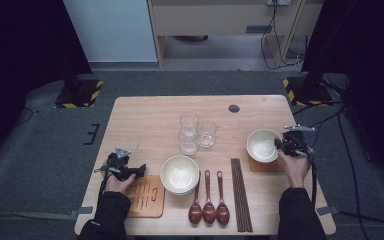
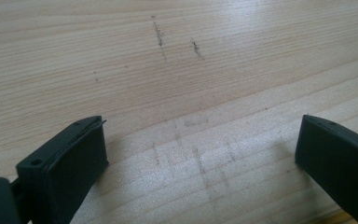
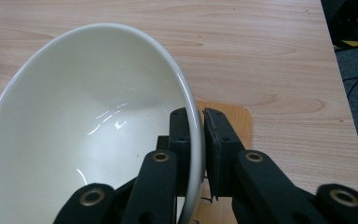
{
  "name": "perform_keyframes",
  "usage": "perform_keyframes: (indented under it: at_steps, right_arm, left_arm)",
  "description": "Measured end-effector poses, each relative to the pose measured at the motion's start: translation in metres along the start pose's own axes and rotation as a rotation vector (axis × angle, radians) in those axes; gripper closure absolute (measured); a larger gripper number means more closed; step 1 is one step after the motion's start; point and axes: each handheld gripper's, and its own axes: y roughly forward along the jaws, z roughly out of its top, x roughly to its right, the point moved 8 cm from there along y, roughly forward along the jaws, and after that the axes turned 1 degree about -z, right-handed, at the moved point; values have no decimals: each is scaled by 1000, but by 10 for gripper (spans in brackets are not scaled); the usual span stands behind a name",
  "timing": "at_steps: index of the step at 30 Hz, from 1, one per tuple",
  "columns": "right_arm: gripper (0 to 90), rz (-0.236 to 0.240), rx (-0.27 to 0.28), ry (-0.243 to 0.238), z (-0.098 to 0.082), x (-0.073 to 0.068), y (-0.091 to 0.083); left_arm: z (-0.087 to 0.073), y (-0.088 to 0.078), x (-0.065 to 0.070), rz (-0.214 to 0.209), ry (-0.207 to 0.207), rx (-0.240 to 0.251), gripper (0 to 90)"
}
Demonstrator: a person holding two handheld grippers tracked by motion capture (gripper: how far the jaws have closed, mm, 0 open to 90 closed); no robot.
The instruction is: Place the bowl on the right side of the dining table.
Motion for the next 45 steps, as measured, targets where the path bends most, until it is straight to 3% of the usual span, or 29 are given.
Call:
perform_keyframes:
  at_steps: [10,19,29,45]
  right_arm:
    - [824,-7,-12,-2,-2,1,5]
    - [825,12,-20,36,-4,6,7]
    - [819,-21,-45,41,-9,12,11]
    - [804,-34,-50,55,-13,21,13]
  left_arm:
    - [0,0,0,0,0,0,8]
    - [0,0,0,0,0,0,8]
    - [0,0,0,0,0,0,8]
    - [0,0,0,1,0,0,8]
